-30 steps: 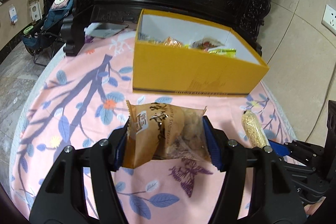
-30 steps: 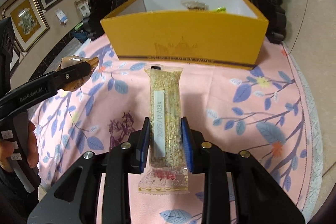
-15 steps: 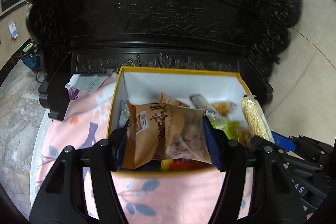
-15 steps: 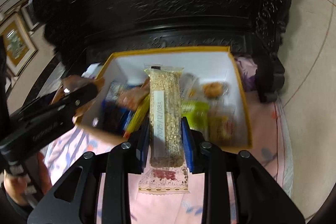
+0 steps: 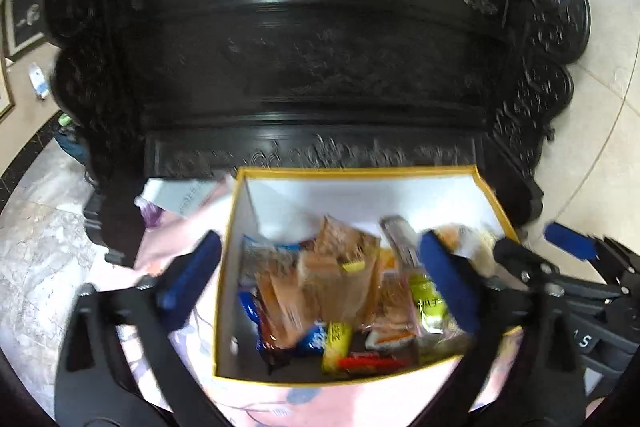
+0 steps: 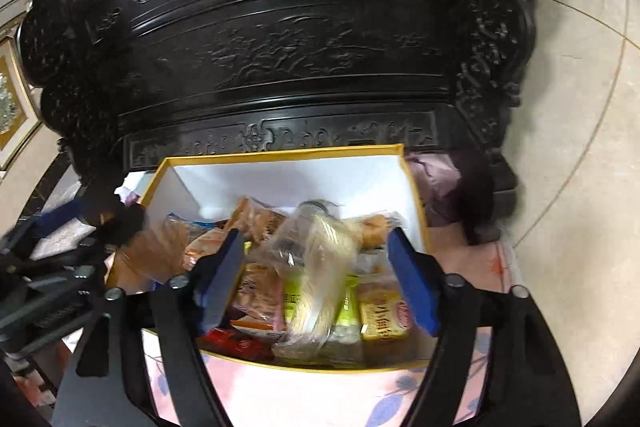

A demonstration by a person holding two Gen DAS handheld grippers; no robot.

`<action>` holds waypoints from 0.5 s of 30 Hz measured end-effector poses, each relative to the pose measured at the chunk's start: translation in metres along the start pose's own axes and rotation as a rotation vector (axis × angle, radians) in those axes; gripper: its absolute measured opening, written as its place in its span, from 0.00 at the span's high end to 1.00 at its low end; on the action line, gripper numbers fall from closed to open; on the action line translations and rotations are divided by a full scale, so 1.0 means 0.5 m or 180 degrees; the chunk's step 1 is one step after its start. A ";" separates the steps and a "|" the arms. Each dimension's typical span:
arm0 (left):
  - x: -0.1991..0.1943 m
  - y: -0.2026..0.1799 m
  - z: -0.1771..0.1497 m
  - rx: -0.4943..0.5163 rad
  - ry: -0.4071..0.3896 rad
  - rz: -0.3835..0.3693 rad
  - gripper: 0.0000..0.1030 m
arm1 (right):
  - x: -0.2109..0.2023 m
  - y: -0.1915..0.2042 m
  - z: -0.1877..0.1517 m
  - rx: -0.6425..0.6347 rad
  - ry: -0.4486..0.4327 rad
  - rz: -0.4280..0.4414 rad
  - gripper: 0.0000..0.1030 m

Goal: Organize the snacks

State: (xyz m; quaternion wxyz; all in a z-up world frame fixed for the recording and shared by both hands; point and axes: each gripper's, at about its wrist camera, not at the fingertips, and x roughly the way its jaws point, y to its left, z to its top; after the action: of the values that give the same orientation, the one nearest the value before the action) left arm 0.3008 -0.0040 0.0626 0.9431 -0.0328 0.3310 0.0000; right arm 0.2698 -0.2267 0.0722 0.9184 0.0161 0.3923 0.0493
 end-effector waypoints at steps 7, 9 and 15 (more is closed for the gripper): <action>-0.036 0.012 0.010 -0.0139 -0.0158 -0.0099 0.02 | -0.030 0.002 -0.010 -0.0067 -0.0227 -0.0175 0.01; -0.041 0.005 0.011 -0.0068 -0.0157 -0.0066 0.02 | -0.036 0.008 -0.011 -0.0089 -0.0267 -0.0245 0.01; -0.051 -0.008 0.012 0.0096 -0.0184 0.0073 0.02 | -0.040 0.003 -0.008 -0.0009 -0.0239 -0.0321 0.01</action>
State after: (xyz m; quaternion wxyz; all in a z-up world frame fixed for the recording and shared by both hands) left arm 0.2848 -0.0073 0.0833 0.9525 -0.0147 0.3040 0.0068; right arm 0.2532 -0.2273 0.0838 0.9337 -0.0032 0.3579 0.0029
